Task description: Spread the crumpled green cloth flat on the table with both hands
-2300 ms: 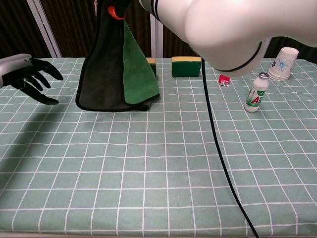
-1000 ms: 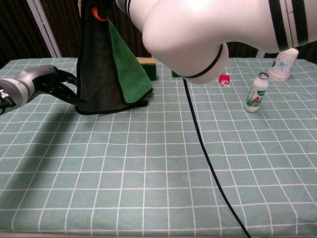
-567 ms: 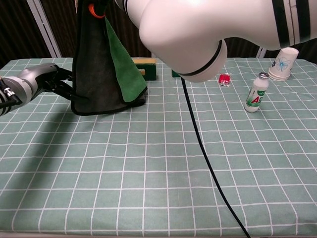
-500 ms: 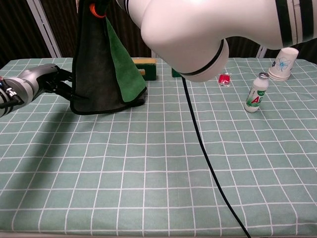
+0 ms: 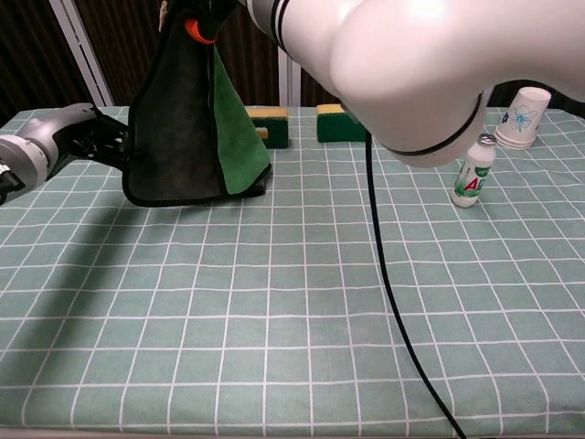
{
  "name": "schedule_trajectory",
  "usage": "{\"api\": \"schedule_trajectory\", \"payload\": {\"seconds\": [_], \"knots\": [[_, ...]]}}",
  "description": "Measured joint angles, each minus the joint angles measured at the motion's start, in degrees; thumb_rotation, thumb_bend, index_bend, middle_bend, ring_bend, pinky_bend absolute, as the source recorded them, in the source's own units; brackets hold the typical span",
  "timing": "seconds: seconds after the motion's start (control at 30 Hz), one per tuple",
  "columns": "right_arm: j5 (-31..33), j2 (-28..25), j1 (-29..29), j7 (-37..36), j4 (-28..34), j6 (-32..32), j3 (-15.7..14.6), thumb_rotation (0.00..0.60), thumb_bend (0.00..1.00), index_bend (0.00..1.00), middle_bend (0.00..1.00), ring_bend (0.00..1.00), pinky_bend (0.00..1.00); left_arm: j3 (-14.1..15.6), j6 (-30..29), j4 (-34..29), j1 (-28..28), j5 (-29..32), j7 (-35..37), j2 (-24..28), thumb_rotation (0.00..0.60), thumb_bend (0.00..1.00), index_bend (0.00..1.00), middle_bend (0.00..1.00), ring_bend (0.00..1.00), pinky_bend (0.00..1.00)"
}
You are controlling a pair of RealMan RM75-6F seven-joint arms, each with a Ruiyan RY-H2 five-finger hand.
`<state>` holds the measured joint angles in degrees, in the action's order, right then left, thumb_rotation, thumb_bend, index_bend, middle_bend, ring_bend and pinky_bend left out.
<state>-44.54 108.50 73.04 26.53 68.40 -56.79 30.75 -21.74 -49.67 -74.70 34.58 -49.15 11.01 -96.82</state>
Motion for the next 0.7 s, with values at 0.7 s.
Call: {"api": "schedule_trajectory", "payload": {"seconds": [0.7], "knots": [[-3.8,-13.1,-8.3,-13.4,12.9,5.6,-1.2,0.600,0.55,0.82,0.29,0.04,0.00,-0.3,-2.5,-3.1,-0.4,-9.6,0.9,11.9,0.600,0.46,0.85,0.44,0.36,0.32]]}}
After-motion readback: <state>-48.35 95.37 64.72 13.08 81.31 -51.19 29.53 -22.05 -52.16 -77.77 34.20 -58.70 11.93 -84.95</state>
